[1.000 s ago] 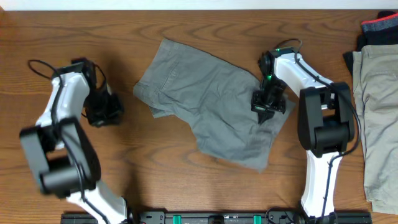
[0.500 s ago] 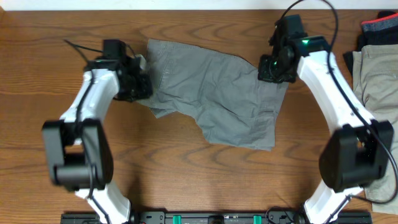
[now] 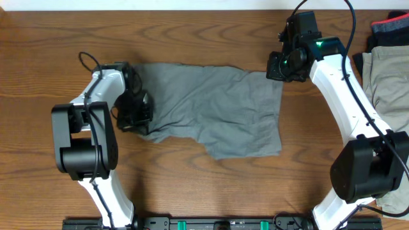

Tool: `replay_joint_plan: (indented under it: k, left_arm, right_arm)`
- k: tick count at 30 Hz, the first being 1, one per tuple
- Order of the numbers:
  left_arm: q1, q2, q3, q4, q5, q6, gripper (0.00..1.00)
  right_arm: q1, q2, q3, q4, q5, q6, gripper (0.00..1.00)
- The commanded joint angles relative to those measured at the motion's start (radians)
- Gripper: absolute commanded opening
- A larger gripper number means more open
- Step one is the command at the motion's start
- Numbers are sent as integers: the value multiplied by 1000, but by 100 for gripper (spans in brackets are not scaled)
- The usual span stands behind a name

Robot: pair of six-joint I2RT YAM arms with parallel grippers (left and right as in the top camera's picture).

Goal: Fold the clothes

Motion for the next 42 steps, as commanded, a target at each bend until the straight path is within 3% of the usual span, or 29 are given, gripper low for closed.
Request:
replay_joint_plan:
  k: [1,6,7,9,12,14,16,24,34,42]
  left_arm:
    - [34,-27,-4,-44,-63,-39,6]
    - [61,-156,29,-57,-53,-50,8]
    - [67,-190,43,-50,-54,-50,15]
    - [77,-246,67,-20,-54,-50,42]
    - [95,-331,78,99,-53,-51,78]
    - [105,-365,78,188,-54,-49,87]
    - [117,-372,78,272,-53,-49,89]
    - [185,-180,111,464,138,17,90]
    - [190,95,357,462,180,121,90]
    - [181,199,375,465,189,161,90]
  right_arm:
    - [-14,-2,1,11,10,-3,1]
    - [-23,-2,1,35,10,-3,1]
    - [-23,-1,1,42,10,-3,1]
    - [-23,-2,1,53,10,-3,5]
    - [-23,-1,1,71,10,-3,30]
    - [-22,0,1,79,10,-2,41]
    - [-23,0,1,80,10,5,47]
    - [-19,1,1,79,10,5,47]
    - [-8,1,1,67,5,5,42]
    - [6,1,0,67,5,5,41]
